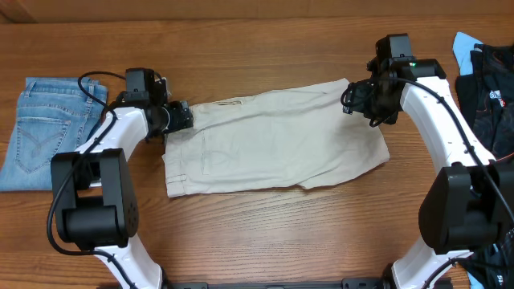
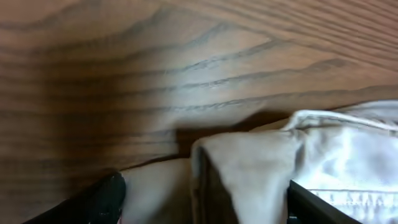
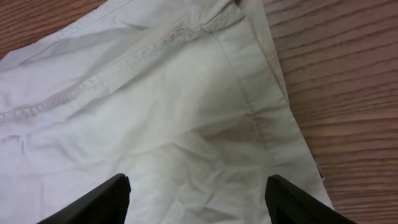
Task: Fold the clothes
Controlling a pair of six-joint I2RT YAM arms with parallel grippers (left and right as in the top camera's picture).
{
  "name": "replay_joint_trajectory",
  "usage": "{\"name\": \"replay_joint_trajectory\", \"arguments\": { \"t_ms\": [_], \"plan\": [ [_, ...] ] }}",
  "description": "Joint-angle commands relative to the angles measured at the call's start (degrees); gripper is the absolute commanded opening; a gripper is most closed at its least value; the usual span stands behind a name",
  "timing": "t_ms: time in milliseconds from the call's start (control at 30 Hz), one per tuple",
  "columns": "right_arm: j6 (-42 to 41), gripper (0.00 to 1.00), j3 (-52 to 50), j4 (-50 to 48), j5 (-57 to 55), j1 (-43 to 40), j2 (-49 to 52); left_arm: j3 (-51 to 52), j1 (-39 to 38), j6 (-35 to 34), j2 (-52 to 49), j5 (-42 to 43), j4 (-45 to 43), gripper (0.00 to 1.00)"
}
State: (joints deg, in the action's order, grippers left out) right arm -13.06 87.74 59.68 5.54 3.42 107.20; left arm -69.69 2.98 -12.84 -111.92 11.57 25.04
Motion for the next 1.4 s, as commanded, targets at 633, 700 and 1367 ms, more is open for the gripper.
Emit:
{"name": "replay_joint_trajectory", "arguments": {
  "t_ms": [633, 700, 1367],
  "plan": [
    [-0.5, 0.74, 0.8, 0.7, -0.3, -0.2, -1.0, -22.8, 2.9, -0.2, -1.7, -5.2, 7.8, 0.63],
    [-0.5, 0.75, 0.8, 0.8, -0.3, -0.2, -1.0, -24.7, 2.9, 2.5, -1.7, -5.2, 13.5, 1.00],
    [-0.5, 0.75, 0.8, 1.8, -0.3, -0.2, -1.0, -20.7, 3.9, 0.0, -9.3, -5.6, 24.2, 1.00]
  ]
}}
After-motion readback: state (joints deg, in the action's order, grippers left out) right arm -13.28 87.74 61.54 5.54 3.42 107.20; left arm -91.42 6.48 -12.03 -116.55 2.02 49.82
